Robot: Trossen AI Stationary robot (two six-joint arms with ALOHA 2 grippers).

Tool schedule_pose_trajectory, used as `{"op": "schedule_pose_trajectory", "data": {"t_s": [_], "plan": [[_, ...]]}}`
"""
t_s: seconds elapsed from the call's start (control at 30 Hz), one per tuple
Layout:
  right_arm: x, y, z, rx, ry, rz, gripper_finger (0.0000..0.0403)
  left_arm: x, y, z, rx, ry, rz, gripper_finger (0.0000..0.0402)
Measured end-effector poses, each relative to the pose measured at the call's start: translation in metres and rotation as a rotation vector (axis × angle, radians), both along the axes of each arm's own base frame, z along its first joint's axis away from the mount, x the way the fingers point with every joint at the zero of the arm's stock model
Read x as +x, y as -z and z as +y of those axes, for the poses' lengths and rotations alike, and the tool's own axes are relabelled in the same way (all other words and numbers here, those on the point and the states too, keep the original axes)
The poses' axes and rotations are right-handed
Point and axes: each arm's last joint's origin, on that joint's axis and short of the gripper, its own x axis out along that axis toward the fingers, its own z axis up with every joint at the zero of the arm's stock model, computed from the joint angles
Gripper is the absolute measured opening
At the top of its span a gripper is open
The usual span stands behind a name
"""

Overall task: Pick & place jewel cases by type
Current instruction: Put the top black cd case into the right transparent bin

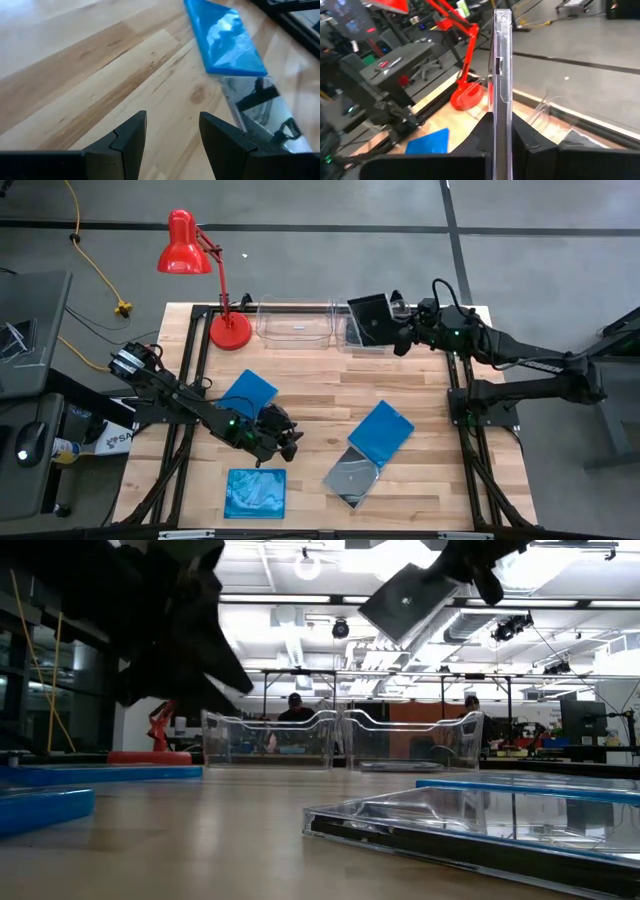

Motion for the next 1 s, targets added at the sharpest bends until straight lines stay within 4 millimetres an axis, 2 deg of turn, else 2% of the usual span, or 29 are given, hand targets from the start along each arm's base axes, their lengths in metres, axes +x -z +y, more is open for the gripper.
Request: {"op": "schedule_pose_trajectory", "data": {"t_s": [0.1,0.27,0.47,0.63,0.83,1.0], "plan": [[0.0,0.0,0.0,0.014,-0.051,-0.003,0.0015,-0.003,-0.015,0.003,0.03,0.033,-0.038,0.0182],[0.001,0.002,0.002,0.029,-0.112,0.009,0.0009,-0.007,-0.047,0.018,0.111,0.073,-0.108,0.0182],[-0.003,0.007,-0.004,0.026,-0.008,0.073,0.0013,-0.011,-0.078,0.045,0.182,0.105,-0.185,0.0182],[-0.005,0.013,-0.017,-0.037,-0.029,0.17,0.0009,-0.01,-0.098,0.067,0.226,0.115,-0.274,0.0182],[0.0,0.024,-0.036,-0.097,-0.101,0.273,0.0012,-0.007,-0.11,0.088,0.251,0.141,-0.344,0.0182],[0.003,0.03,-0.054,-0.099,-0.064,0.298,0.0008,-0.005,-0.11,0.101,0.242,0.114,-0.342,0.0182]]}}
